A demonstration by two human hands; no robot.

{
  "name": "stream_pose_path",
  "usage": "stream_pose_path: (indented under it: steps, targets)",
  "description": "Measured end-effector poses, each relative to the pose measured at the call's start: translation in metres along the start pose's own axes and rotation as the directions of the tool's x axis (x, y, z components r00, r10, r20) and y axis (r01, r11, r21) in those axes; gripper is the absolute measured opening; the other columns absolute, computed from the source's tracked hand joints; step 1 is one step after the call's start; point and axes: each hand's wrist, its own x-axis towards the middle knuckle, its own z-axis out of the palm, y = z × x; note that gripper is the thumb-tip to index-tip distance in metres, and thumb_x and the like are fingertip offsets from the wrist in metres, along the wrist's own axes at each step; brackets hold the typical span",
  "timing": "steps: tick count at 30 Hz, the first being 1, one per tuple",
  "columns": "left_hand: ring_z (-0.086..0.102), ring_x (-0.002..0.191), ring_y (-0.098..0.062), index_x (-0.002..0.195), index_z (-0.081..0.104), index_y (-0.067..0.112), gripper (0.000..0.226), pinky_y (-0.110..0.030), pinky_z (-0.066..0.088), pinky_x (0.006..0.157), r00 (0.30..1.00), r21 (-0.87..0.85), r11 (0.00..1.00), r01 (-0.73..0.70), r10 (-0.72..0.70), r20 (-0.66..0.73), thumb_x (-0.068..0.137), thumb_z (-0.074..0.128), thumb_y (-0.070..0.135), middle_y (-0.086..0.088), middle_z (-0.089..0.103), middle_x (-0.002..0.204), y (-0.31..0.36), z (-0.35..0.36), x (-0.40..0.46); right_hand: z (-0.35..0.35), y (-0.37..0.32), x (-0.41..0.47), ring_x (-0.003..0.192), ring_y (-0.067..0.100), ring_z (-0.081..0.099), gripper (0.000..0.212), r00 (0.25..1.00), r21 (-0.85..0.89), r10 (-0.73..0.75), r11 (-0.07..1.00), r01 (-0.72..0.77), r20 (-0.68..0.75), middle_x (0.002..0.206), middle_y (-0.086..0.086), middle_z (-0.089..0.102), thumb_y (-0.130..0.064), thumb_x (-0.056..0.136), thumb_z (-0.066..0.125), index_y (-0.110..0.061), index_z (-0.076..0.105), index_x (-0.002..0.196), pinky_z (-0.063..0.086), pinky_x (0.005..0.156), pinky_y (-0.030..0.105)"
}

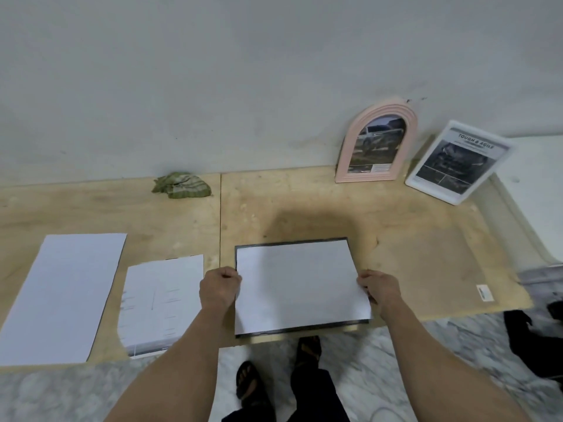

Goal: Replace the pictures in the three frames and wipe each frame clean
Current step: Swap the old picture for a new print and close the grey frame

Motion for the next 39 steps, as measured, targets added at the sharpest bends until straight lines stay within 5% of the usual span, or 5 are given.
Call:
stream_pose_path:
  steps: [10,23,30,34,39]
  targets:
    - [0.053,0.083,-0.025,0.066,0.066,0.027,0.032,-0.022,0.037,0.076,0.988,0.092,0.992,0.087,-0.073,-0.137,0.09,0.051,0.011,0.0,0.064,0.085,0.022,0.021,-0.005,-0.001,-0.014,0.041,0.064,0.025,0.048,0.017,0.994,-0.226,0.022,0.974,0.002,0.103,0.075,0.016,0.054,-0.003,0.078,0.061,-0.007,0.048,0.068,0.036,0.057,0.033]
    - [0.059,0.076,-0.03,0.089,0.068,0.012,0.024,-0.029,0.04,0.062,0.972,0.179,0.979,0.099,-0.057,-0.226,0.097,0.047,0.022,-0.007,0.065,0.083,0.023,0.04,0.0,0.006,-0.024,0.056,0.067,0.019,0.036,0.015,0.975,-0.526,-0.093,0.829,0.189,0.204,0.074,0.009,0.042,-0.004,0.079,0.054,-0.011,0.042,0.074,0.024,0.055,0.03]
    - [0.054,0.07,-0.023,0.075,0.061,0.011,0.03,-0.028,0.036,0.057,0.978,0.263,0.948,-0.181,0.202,-0.056,0.098,0.044,0.02,-0.002,0.058,0.07,0.061,0.071,-0.008,0.002,-0.024,0.042,0.069,0.018,0.039,0.015,0.974,-0.516,-0.163,0.828,0.222,0.157,0.077,0.016,0.045,-0.008,0.082,0.05,0.002,0.042,0.073,0.03,0.064,0.031]
    - [0.058,0.074,-0.022,0.079,0.063,0.021,0.017,-0.027,0.037,0.059,0.94,0.253,0.906,-0.339,0.314,0.137,0.091,0.051,0.017,0.003,0.063,0.074,0.09,0.109,-0.031,-0.02,-0.024,0.038,0.092,0.033,0.061,0.027,0.968,-0.481,-0.225,0.84,0.252,0.113,0.102,0.025,0.062,-0.008,0.085,0.047,0.011,0.059,0.099,0.049,0.079,0.043]
    - [0.065,0.079,-0.019,0.089,0.071,0.014,0.016,-0.026,0.047,0.068,0.882,0.202,0.908,-0.366,0.27,0.387,0.088,0.058,0.022,0.001,0.071,0.084,0.127,0.17,-0.065,-0.088,-0.025,0.056,0.073,0.024,0.055,0.011,0.972,-0.452,-0.22,0.861,0.234,0.085,0.078,0.011,0.061,-0.011,0.085,0.052,-0.008,0.058,0.076,0.041,0.062,0.03]
